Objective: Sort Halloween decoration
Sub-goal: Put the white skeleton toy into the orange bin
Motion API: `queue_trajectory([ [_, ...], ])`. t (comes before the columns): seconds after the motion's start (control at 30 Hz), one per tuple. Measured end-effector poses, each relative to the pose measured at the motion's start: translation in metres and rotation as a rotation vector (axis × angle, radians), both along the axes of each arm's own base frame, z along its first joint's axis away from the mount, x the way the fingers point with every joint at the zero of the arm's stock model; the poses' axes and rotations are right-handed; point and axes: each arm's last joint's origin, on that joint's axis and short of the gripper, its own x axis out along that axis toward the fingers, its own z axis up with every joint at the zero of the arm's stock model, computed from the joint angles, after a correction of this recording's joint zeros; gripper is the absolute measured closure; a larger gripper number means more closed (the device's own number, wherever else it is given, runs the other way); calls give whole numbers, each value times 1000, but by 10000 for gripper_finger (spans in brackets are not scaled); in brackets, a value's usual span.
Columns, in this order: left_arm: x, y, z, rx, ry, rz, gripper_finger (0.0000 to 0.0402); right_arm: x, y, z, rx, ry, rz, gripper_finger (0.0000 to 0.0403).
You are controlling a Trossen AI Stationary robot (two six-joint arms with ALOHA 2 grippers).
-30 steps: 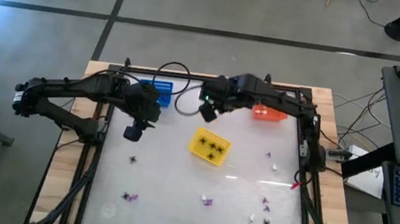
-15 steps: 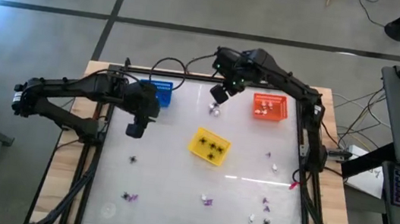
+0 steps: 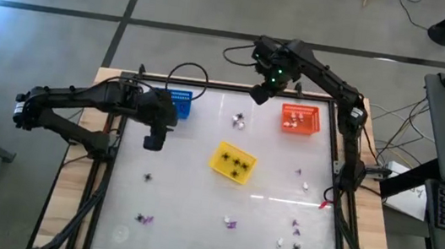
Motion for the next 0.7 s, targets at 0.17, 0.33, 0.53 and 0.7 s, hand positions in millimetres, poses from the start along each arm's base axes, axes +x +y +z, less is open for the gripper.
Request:
queue_trajectory([
  [0.17, 0, 1, 0, 4, -3, 30, 274, -13, -13, -16, 71, 28, 6, 390],
  [0.33, 0, 1, 0, -1, -7, 41, 274, -30, -17, -29, 118, 80, -8, 390],
  [0.53, 0, 1, 0, -9, -12, 56, 274, -55, -10, -39, 154, 119, -25, 390],
  [0.7, 1, 1, 1, -6, -28, 76, 274, -75, -7, -55, 158, 117, -61, 390],
])
